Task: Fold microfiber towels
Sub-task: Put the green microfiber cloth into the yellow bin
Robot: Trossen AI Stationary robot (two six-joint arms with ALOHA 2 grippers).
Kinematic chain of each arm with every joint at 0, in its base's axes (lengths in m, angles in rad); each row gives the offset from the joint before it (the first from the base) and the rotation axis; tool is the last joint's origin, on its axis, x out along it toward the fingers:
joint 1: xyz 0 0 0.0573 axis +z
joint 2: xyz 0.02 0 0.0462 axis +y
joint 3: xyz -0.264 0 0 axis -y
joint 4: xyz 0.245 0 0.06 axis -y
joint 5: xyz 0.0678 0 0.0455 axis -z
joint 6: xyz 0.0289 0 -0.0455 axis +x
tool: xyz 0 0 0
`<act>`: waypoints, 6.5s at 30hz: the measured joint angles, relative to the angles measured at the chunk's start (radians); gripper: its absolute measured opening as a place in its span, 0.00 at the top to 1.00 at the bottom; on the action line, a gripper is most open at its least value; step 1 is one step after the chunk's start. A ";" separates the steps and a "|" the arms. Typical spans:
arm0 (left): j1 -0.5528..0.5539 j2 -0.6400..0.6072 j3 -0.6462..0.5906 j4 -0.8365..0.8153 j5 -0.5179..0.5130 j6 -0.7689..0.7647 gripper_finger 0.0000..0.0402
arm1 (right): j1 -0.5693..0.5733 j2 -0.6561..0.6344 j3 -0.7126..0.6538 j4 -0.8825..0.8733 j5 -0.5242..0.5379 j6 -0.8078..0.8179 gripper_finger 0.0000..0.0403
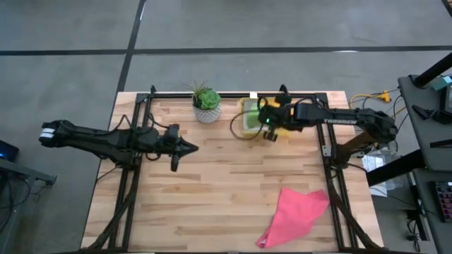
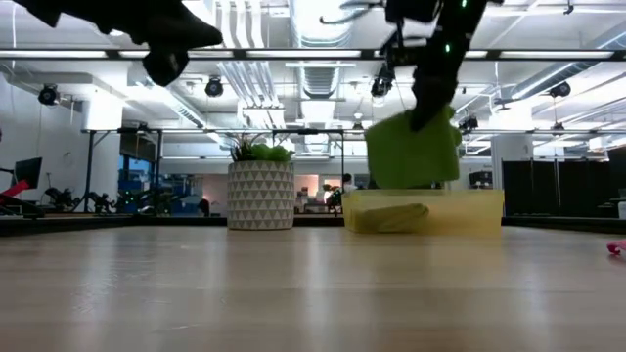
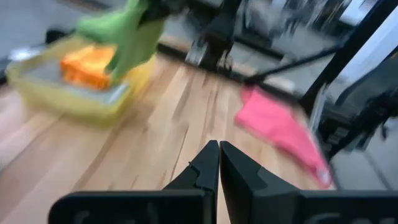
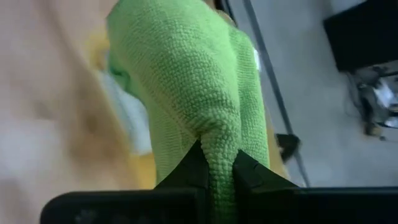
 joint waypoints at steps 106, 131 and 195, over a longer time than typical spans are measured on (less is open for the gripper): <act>0.447 1.199 1.101 -0.269 0.417 0.422 1.00 | -0.590 0.061 -0.352 0.320 -0.671 -0.351 0.69; 0.445 1.190 1.100 -0.323 0.415 0.421 1.00 | -0.592 0.183 -0.209 0.369 -0.523 -0.778 0.98; 0.416 1.190 1.099 -0.378 0.421 0.423 1.00 | -0.668 0.381 0.056 0.064 -0.519 -0.265 0.98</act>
